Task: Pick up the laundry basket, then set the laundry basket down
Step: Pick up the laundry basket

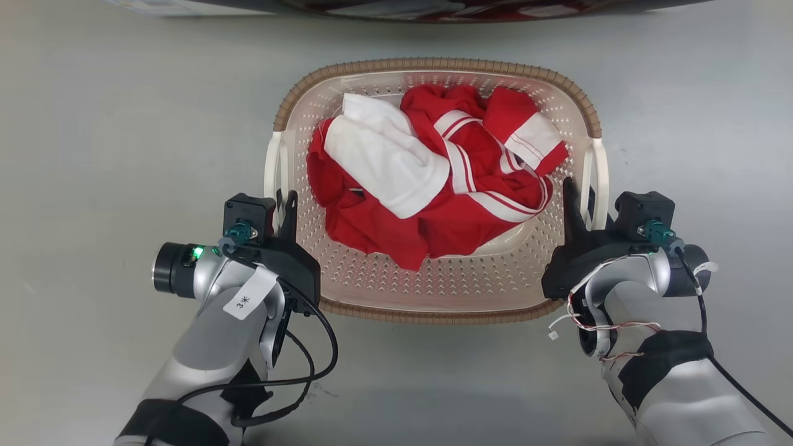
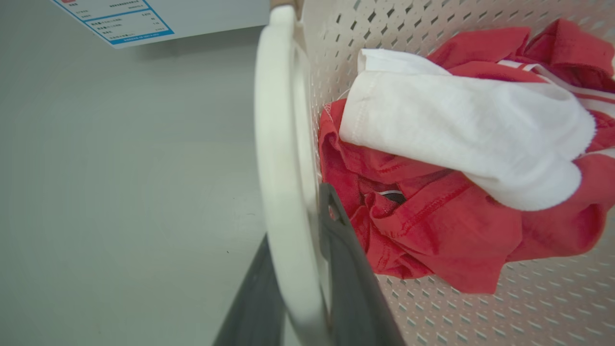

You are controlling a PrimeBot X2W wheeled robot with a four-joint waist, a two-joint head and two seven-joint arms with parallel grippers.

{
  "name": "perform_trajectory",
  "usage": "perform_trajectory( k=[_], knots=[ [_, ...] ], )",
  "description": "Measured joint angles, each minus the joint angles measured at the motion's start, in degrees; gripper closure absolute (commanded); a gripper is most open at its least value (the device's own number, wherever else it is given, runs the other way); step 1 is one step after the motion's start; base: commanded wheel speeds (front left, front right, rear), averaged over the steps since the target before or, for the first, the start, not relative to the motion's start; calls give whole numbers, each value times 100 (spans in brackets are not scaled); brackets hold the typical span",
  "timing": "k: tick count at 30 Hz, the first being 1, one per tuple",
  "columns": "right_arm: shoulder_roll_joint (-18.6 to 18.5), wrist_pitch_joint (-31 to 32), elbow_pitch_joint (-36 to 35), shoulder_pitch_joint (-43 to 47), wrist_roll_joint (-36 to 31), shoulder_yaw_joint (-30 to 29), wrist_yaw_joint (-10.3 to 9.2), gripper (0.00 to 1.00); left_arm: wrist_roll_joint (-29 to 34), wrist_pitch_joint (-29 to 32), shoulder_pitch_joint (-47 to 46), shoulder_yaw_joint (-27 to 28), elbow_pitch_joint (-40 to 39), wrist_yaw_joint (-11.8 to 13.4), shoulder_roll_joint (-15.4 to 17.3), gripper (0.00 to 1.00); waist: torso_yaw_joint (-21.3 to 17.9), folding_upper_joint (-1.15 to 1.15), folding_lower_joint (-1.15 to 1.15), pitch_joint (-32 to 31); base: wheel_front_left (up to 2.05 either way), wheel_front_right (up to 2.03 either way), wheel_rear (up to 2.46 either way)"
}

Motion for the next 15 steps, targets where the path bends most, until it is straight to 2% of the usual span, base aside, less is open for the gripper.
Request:
perform_trajectory(
  k=[15],
  knots=[
    [38, 0, 491, 277, 561, 593, 0, 100, -199, 0, 499, -243, 361, 0, -23, 100, -129, 0, 0, -938, 0, 0, 0]
  ],
)
